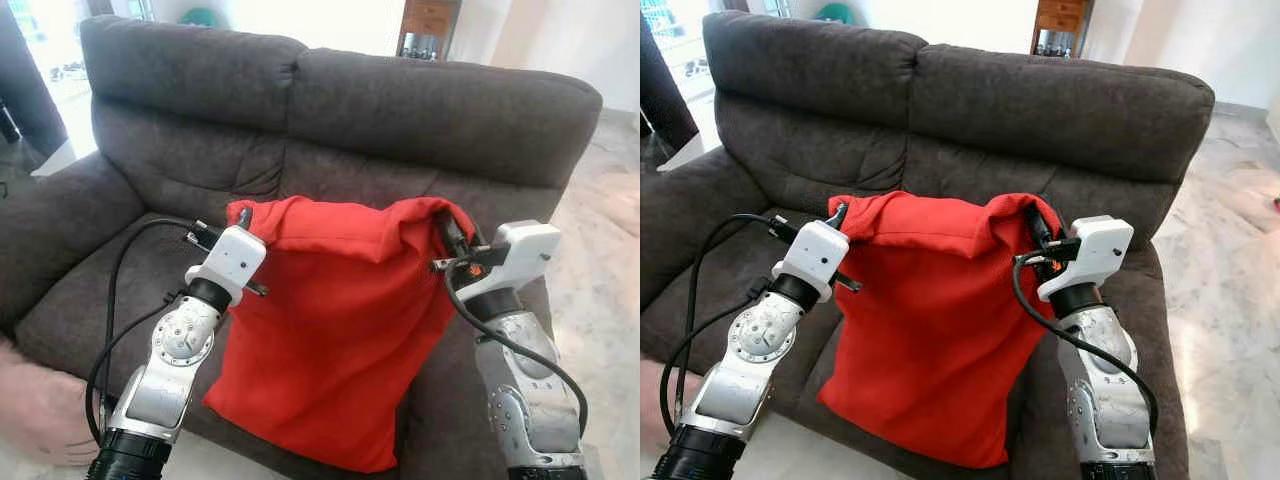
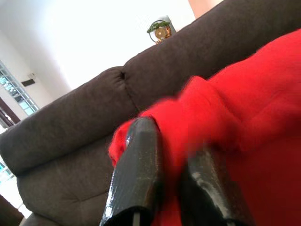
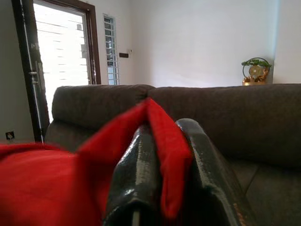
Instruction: Move the pillow to the sofa from floor
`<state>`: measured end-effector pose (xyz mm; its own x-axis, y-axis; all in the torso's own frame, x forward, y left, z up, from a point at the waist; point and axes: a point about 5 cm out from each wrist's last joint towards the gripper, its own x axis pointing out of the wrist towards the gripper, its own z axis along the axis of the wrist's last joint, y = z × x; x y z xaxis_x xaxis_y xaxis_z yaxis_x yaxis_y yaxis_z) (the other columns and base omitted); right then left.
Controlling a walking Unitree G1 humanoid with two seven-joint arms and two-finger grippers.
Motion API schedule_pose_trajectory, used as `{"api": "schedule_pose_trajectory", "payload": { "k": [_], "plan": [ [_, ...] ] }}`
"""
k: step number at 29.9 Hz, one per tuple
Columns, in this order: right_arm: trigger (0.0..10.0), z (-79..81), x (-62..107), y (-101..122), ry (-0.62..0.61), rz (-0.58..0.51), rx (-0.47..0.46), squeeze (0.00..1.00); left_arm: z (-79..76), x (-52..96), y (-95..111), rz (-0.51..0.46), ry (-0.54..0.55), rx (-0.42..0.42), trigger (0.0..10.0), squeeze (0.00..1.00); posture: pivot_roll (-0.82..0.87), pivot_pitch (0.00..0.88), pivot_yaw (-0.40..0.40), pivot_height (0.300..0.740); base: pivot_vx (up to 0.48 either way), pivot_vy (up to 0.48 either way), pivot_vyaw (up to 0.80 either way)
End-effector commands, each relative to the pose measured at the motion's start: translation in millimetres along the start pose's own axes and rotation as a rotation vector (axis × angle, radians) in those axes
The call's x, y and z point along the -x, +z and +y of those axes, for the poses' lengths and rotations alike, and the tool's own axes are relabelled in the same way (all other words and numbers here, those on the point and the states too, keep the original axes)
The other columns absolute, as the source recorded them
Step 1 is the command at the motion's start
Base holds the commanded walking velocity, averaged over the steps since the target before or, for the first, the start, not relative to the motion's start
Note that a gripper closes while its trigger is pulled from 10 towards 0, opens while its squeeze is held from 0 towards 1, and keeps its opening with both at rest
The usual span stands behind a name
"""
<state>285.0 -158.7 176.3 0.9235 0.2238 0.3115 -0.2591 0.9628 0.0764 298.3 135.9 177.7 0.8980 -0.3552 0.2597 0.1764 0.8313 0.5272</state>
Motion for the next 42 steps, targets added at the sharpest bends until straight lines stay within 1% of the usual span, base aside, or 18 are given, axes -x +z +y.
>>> {"api": "schedule_pose_trajectory", "payload": {
  "k": [1, 5, 6, 7, 8, 9, 12, 16, 17, 19, 21, 23, 25, 30, 35, 37, 38, 42],
  "plan": [
    [10.0, -1.1, -2.4, 3.8, -0.004, -0.020, 0.015, 1.00, -3.0, -1.5, 3.4, -0.017, -0.019, 0.002, 10.0, 1.00, 0.08, 0.030, -0.034, 0.740, 0.000, 0.000, 0.00],
    [10.0, -3.8, -1.5, 2.4, -0.025, -0.014, 0.026, 1.00, -2.7, -0.9, 2.8, -0.015, -0.015, -0.006, 10.0, 1.00, 0.07, 0.031, -0.034, 0.740, 0.000, 0.000, 0.00],
    [10.0, -5.5, -0.7, 0.7, -0.038, -0.006, 0.035, 0.81, -3.0, -0.2, 1.0, -0.007, -0.014, -0.008, 10.0, 1.00, 0.08, 0.031, -0.034, 0.740, 0.000, 0.000, 0.00],
    [10.0, -8.6, 0.5, -2.1, -0.061, 0.005, 0.047, 0.51, -3.6, 1.1, -2.6, 0.010, -0.016, -0.012, 10.0, 1.00, 0.08, 0.031, -0.034, 0.740, 0.000, 0.000, 0.00],
    [10.0, -10.2, 1.2, -3.7, -0.073, 0.011, 0.047, 0.00, -3.6, 1.9, -4.5, 0.018, -0.013, -0.009, 10.0, 0.67, 0.08, 0.033, -0.034, 0.740, 0.000, 0.000, 0.00],
    [10.0, -13.0, 2.6, -6.3, -0.093, 0.020, 0.050, 0.00, -3.8, 3.2, -7.4, 0.031, -0.008, 0.000, 10.0, 0.00, 0.08, 0.035, -0.034, 0.740, 0.000, 0.000, 0.00],
    [10.0, -19.8, 6.6, -13.5, -0.140, 0.046, 0.050, 0.00, -4.6, 7.1, -15.0, 0.060, 0.001, 0.015, 10.0, 0.00, 0.08, 0.037, -0.033, 0.740, 0.000, 0.000, 0.00],
    [10.0, -37.4, 23.7, -40.5, -0.258, 0.145, 0.036, 0.00, -9.8, 20.6, -38.4, 0.147, 0.020, 0.053, 10.0, 0.00, 0.08, 0.039, -0.033, 0.740, 0.000, 0.000, 0.00],
    [10.0, -44.1, 33.6, -55.4, -0.295, 0.205, 0.047, 0.00, -12.1, 28.1, -52.2, 0.207, 0.034, 0.065, 10.0, 0.00, 0.08, 0.039, -0.033, 0.740, 0.000, 0.000, 0.00],
    [10.0, -47.0, 38.6, -62.4, -0.311, 0.233, 0.044, 0.00, -12.0, 31.6, -58.5, 0.234, 0.046, 0.076, 10.0, 0.00, 0.08, 0.040, -0.033, 0.740, 0.000, 0.000, 0.00],
    [10.0, -54.2, 52.1, -80.6, -0.356, 0.311, 0.036, 0.00, -10.2, 39.2, -72.9, 0.298, 0.083, 0.095, 10.0, 0.00, 0.08, 0.041, -0.034, 0.740, 0.000, 0.000, 0.00],
    [10.0, -58.7, 72.5, -109.4, -0.381, 0.445, 0.012, 0.00, -6.5, 48.1, -90.3, 0.372, 0.130, 0.105, 10.0, 0.00, 0.08, 0.043, -0.031, 0.740, 0.000, 0.000, 0.00],
    [10.0, -58.6, 84.9, -125.4, -0.373, 0.521, 0.020, 0.00, -7.5, 56.2, -105.4, 0.442, 0.136, 0.105, 10.0, 0.00, 0.08, 0.043, -0.029, 0.740, 0.000, 0.000, 0.00],
    [10.0, -66.7, 109.1, -150.2, -0.454, 0.658, 0.017, 0.00, -15.4, 74.7, -130.6, 0.560, 0.110, 0.113, 10.0, 0.00, 0.07, 0.038, -0.027, 0.740, 0.000, 0.000, 0.00],
    [10.0, -71.9, 137.2, -169.2, -0.520, 0.798, 0.011, 0.00, -27.2, 81.8, -135.2, 0.580, 0.085, 0.160, 10.0, 0.00, 0.08, 0.027, -0.029, 0.740, 0.000, 0.000, 0.00],
    [10.0, -72.5, 141.7, -171.7, -0.530, 0.821, 0.015, 0.00, -28.7, 81.9, -135.2, 0.577, 0.082, 0.163, 10.0, 0.00, 0.08, 0.027, -0.029, 0.740, 0.000, 0.000, 0.00],
    [10.0, -74.7, 156.9, -178.2, -0.555, 0.898, 0.037, 0.00, -33.2, 81.7, -136.1, 0.571, 0.075, 0.173, 10.0, 0.00, 0.08, 0.025, -0.029, 0.740, 0.000, 0.000, 0.00],
    [10.0, -76.5, 175.3, -184.1, -0.589, 0.984, 0.046, 0.00, -40.8, 81.2, -137.3, 0.561, 0.026, 0.174, 10.0, 0.00, 0.08, 0.016, -0.024, 0.740, 0.000, 0.000, 0.00]
  ]
}}
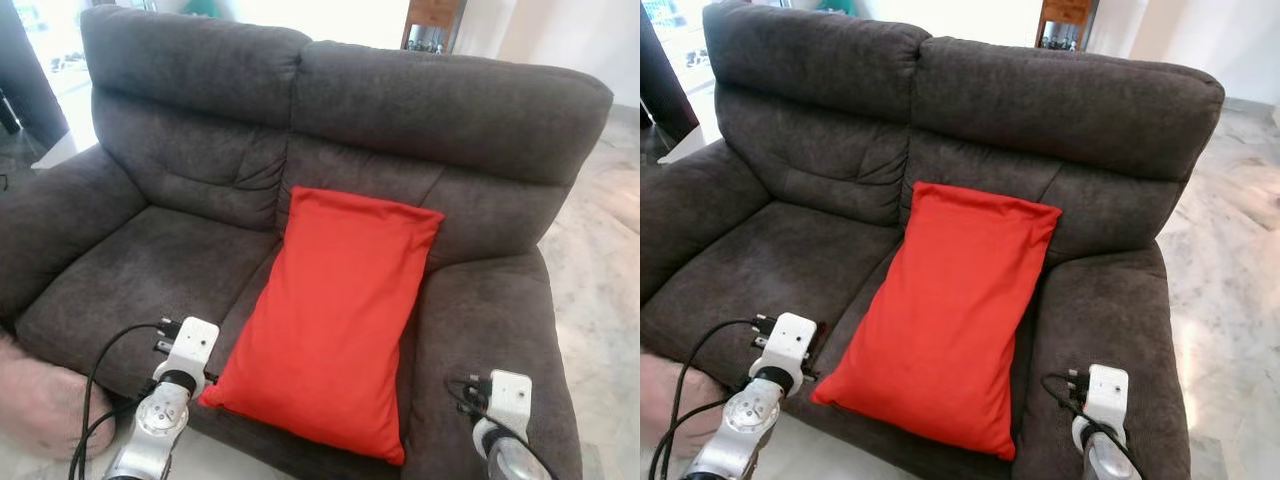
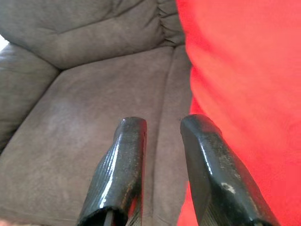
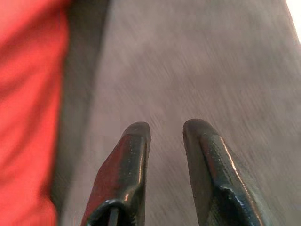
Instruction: Move the pillow to the sofa from floor
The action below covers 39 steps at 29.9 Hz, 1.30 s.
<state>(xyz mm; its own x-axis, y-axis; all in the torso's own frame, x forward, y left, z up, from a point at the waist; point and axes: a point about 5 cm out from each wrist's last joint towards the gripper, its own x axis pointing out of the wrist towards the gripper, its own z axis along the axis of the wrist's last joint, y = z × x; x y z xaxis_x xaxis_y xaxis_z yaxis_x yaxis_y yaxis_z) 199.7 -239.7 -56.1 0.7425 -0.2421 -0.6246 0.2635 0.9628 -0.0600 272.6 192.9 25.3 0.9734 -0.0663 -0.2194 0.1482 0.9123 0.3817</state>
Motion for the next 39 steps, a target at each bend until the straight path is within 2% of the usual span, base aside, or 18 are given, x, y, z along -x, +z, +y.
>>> {"api": "schedule_pose_trajectory", "payload": {
  "k": [1, 3, 4, 11, 15, 18, 21, 23, 27, 33, 39],
  "plan": [
    [10.0, -4.9, 0.9, -4.3, -0.022, 0.020, 0.003, 0.00, -3.4, -1.4, 0.4, -0.008, -0.025, 0.003, 10.0, 0.00, 0.08, 0.016, -0.024, 0.740, 0.000, 0.000, 0.00],
    [10.0, -8.4, 2.8, -11.3, -0.036, 0.052, 0.039, 0.00, -6.1, -1.6, 1.1, -0.016, -0.040, 0.002, 10.0, 0.00, 0.08, 0.012, -0.023, 0.740, 0.000, 0.000, 0.00],
    [10.0, -12.8, 7.1, -24.6, -0.034, 0.114, 0.080, 0.00, -10.4, -1.8, 4.3, -0.033, -0.054, 0.011, 10.0, 0.00, 0.08, 0.005, -0.022, 0.740, 0.000, 0.000, 0.00],
    [10.0, -24.7, 20.0, -52.5, -0.031, 0.221, 0.148, 0.00, -16.7, -1.2, 5.1, -0.059, -0.091, 0.014, 10.0, 0.00, 0.07, 0.000, -0.014, 0.740, 0.000, 0.000, 0.00],
    [10.0, -36.2, 28.5, -65.3, -0.072, 0.255, 0.121, 0.00, -18.7, 0.4, 3.4, -0.059, -0.104, 0.012, 10.0, 0.00, 0.07, 0.000, -0.004, 0.740, 0.000, 0.000, 0.00],
    [10.0, -38.6, 32.4, -71.3, -0.077, 0.269, 0.089, 0.00, -19.4, 0.9, 3.3, -0.062, -0.113, 0.013, 10.0, 0.00, 0.07, 0.000, 0.000, 0.740, 0.000, 0.000, 0.00],
    [10.0, -35.0, 34.4, -75.6, -0.048, 0.277, 0.040, 0.00, -20.0, 1.3, 3.1, -0.066, -0.119, 0.013, 10.0, 0.00, 0.06, 0.000, 0.002, 0.740, 0.000, 0.000, 0.00],
    [10.0, -26.7, 36.7, -81.0, -0.003, 0.286, -0.018, 0.00, -19.6, 2.4, 3.3, -0.079, -0.103, 0.011, 10.0, 0.00, 0.06, 0.000, 0.004, 0.740, 0.000, 0.000, 0.00],
    [10.0, -16.9, 38.5, -85.9, 0.040, 0.305, -0.014, 0.00, -15.3, 8.8, -0.4, -0.080, -0.035, 0.039, 10.0, 0.00, 0.06, 0.000, 0.009, 0.740, 0.000, 0.000, 0.00],
    [10.0, -15.5, 38.4, -85.7, 0.042, 0.299, -0.026, 0.00, -10.6, 17.5, 0.9, -0.112, 0.019, 0.048, 10.0, 0.00, 0.06, 0.000, 0.006, 0.740, 0.000, 0.000, 0.00],
    [10.0, -14.5, 37.5, -84.2, 0.037, 0.288, -0.026, 0.00, -12.6, 34.5, 3.3, -0.163, 0.037, 0.063, 10.0, 0.00, 0.07, 0.000, 0.003, 0.740, 0.000, 0.000, 0.00]
  ]
}}
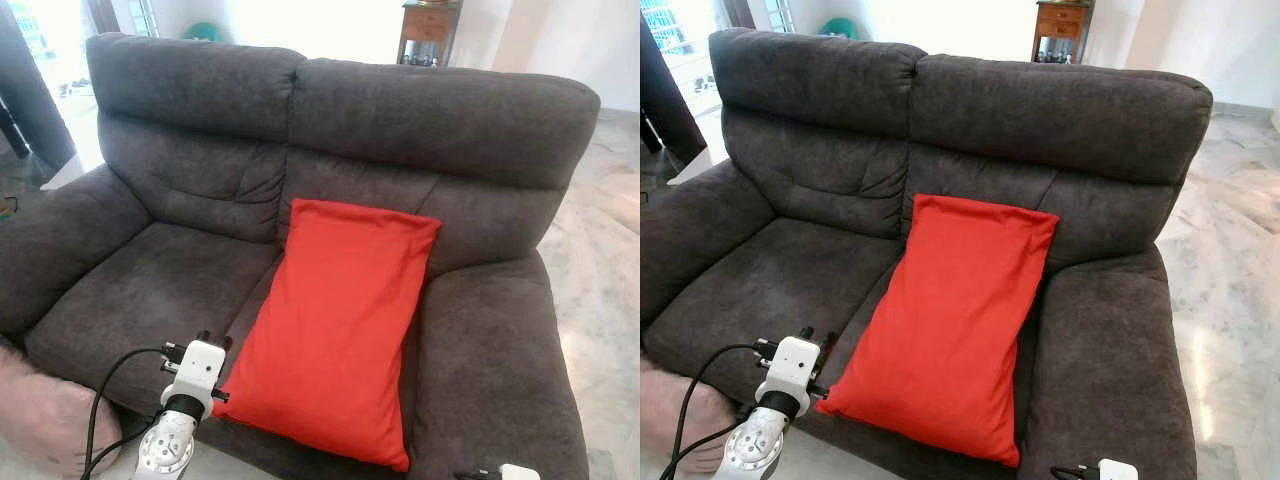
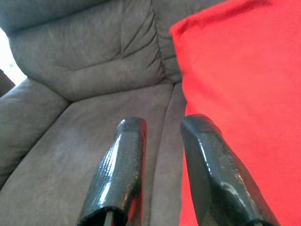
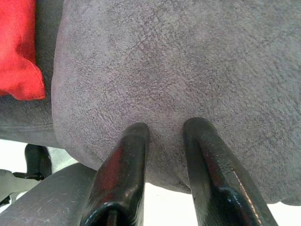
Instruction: Move the pillow to the sofa from floor
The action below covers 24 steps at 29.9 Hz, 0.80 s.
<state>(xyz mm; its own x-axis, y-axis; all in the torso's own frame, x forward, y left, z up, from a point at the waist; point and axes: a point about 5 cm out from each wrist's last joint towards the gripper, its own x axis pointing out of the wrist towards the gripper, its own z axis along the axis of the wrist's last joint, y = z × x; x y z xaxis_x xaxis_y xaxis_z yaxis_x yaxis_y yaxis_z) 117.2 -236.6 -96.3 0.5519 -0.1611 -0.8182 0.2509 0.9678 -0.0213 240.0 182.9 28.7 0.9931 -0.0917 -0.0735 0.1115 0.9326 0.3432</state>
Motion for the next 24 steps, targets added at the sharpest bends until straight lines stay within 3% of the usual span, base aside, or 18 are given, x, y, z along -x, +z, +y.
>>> {"api": "schedule_pose_trajectory", "payload": {
  "k": [1, 7, 24],
  "plan": [
    [10.0, 1.7, 0.1, -2.0, 0.000, 0.008, -0.009, 0.00, -0.5, 4.8, 1.7, -0.017, 0.004, 0.017, 10.0, 0.00, 0.07, 0.000, 0.003, 0.740, 0.000, 0.000, 0.00],
    [10.0, 2.9, 0.4, -4.7, 0.006, 0.026, -0.006, 0.00, -0.4, 10.2, -1.4, 0.001, 0.001, 0.021, 10.0, 0.00, 0.07, 0.000, 0.002, 0.740, 0.000, 0.000, 0.00],
    [10.0, 8.1, -0.8, -4.0, 0.015, 0.030, -0.034, 0.00, -3.2, 2.9, 7.5, -0.010, -0.011, 0.022, 10.0, 0.00, 0.07, 0.015, 0.001, 0.740, 0.000, 0.000, 0.00]
  ]
}}
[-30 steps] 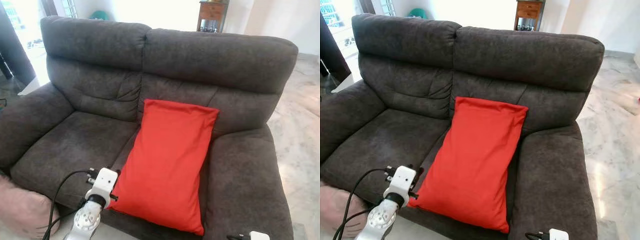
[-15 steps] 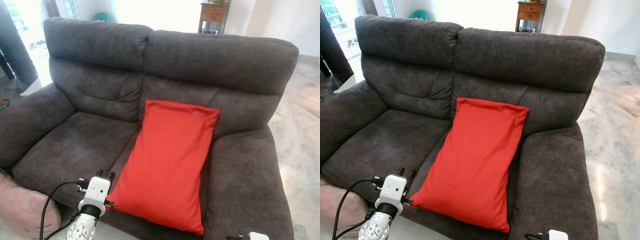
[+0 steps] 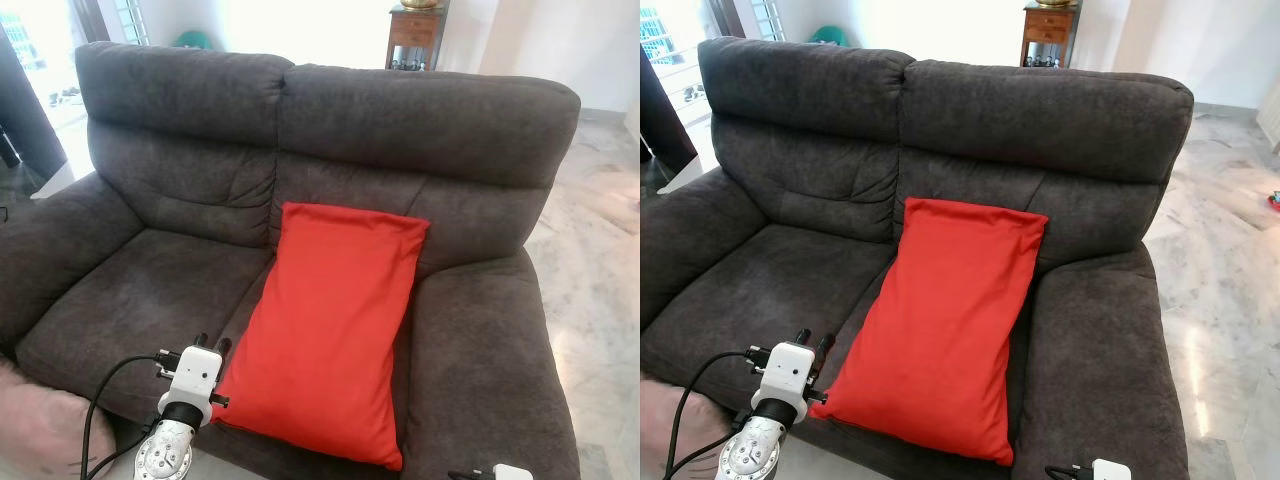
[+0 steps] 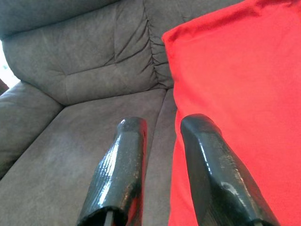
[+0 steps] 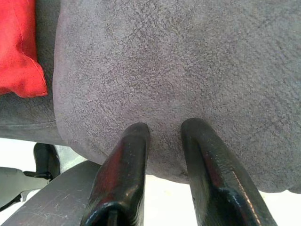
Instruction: Move the pillow to the sofa from floor
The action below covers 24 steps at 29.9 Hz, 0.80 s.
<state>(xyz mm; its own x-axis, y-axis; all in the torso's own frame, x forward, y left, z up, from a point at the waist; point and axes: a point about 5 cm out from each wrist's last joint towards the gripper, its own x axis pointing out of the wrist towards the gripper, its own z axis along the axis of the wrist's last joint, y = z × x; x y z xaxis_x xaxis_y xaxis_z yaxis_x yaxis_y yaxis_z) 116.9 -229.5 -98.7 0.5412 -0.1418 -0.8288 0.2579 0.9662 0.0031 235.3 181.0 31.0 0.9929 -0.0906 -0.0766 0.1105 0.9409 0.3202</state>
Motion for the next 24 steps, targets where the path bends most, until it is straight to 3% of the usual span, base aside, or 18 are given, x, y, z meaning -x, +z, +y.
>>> {"api": "schedule_pose_trajectory", "payload": {
  "k": [1, 15, 24],
  "plan": [
    [10.0, 1.1, -0.3, -1.2, -0.001, 0.012, -0.014, 0.00, -2.5, -1.8, 5.2, -0.015, -0.014, -0.003, 10.0, 0.00, 0.07, 0.015, 0.001, 0.740, 0.000, 0.000, 0.00],
    [10.0, -20.3, 6.1, -11.2, -0.024, 0.049, -0.012, 0.00, -6.5, -3.1, 11.1, -0.026, -0.029, -0.012, 10.0, 0.00, 0.07, 0.022, -0.006, 0.740, 0.000, 0.000, 0.00],
    [10.0, -22.6, 7.2, -12.2, -0.018, 0.047, -0.013, 0.00, -5.6, -3.6, 11.3, -0.026, -0.029, -0.014, 10.0, 0.00, 0.07, 0.023, -0.004, 0.740, 0.000, 0.000, 0.00]
  ]
}}
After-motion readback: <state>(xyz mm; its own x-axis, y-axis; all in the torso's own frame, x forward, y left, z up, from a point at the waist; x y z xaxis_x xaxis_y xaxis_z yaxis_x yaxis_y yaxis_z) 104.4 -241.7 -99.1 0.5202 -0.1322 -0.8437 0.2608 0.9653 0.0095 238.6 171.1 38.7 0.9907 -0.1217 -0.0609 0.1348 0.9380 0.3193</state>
